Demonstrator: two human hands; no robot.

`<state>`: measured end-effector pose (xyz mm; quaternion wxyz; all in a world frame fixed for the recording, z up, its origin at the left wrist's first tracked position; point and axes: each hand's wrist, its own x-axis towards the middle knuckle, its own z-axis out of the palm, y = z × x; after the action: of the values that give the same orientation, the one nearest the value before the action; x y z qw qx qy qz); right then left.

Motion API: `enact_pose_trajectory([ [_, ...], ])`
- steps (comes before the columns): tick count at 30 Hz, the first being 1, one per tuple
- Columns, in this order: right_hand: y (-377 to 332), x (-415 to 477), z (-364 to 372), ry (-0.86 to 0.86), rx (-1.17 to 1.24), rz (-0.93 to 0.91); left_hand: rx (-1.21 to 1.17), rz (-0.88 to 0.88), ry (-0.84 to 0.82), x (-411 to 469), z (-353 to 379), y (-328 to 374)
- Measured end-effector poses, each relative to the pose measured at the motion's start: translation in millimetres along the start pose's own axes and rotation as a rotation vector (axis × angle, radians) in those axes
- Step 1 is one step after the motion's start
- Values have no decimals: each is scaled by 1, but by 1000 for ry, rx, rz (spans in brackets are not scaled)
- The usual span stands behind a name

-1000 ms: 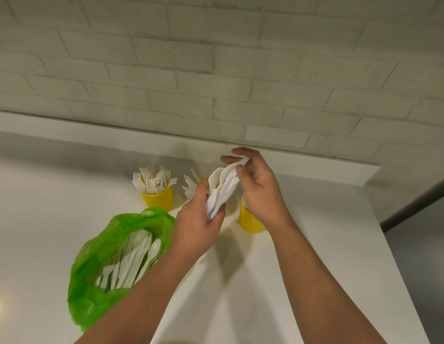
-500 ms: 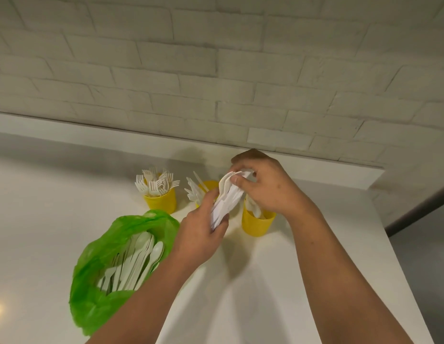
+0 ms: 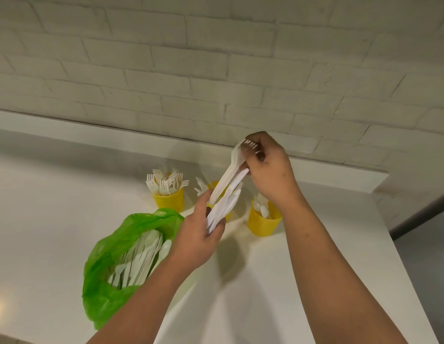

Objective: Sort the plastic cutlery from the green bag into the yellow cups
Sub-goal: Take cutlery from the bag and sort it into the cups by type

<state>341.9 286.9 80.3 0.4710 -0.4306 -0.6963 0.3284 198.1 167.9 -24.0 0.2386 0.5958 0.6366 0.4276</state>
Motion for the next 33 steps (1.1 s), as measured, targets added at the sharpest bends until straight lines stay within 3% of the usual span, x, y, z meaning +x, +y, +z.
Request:
enact_pose_trajectory([
  [10, -25, 12, 29, 289, 237, -8, -7, 2, -86, -15, -42, -16],
  [13, -32, 19, 48, 305, 245, -23, 24, -15, -124, -19, -64, -26],
  [17, -35, 33, 87, 221, 185, -74, -22, -39, -177, -21, -96, -41],
  [24, -20, 45, 161, 89, 51, -99, -36, -55, -88, -24, -148, -61],
  [33, 16, 33, 199, -207, -523, -237, -191, -135, 27, -18, -167, -77],
])
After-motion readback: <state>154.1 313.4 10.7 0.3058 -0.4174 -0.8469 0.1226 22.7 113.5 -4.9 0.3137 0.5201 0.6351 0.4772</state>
